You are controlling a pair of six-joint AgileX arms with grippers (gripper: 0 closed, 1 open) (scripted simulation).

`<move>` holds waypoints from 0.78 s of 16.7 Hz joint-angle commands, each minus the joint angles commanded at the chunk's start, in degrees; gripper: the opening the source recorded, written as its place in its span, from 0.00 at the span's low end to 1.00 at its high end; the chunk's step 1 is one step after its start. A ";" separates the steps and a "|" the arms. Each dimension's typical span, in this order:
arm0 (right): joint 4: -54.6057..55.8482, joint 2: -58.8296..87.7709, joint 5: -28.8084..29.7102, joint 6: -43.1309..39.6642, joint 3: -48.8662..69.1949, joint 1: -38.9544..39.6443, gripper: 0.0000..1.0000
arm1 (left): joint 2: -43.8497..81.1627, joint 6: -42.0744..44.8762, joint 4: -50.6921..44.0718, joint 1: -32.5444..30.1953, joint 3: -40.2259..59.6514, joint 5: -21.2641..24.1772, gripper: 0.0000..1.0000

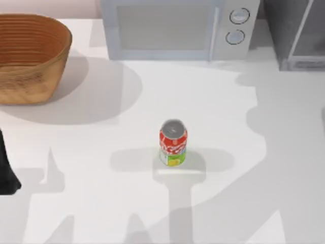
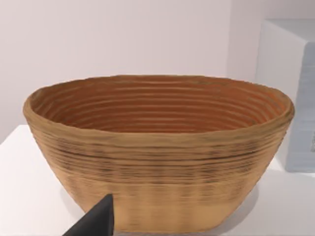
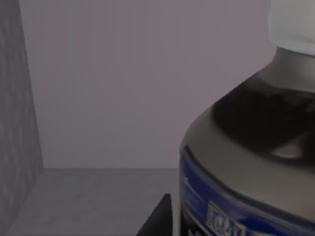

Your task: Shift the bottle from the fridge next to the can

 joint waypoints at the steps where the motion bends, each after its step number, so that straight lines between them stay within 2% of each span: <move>1: 0.00 0.00 0.00 0.00 0.00 0.00 0.25 | 0.00 0.00 0.00 0.00 0.00 0.00 1.00; 4: 0.00 0.00 0.00 0.00 0.00 0.00 0.02 | 0.00 0.00 0.00 0.00 0.00 0.00 1.00; 13: 0.00 -0.10 -0.02 0.08 -0.04 -0.17 0.00 | 0.00 0.00 0.00 0.00 0.00 0.00 1.00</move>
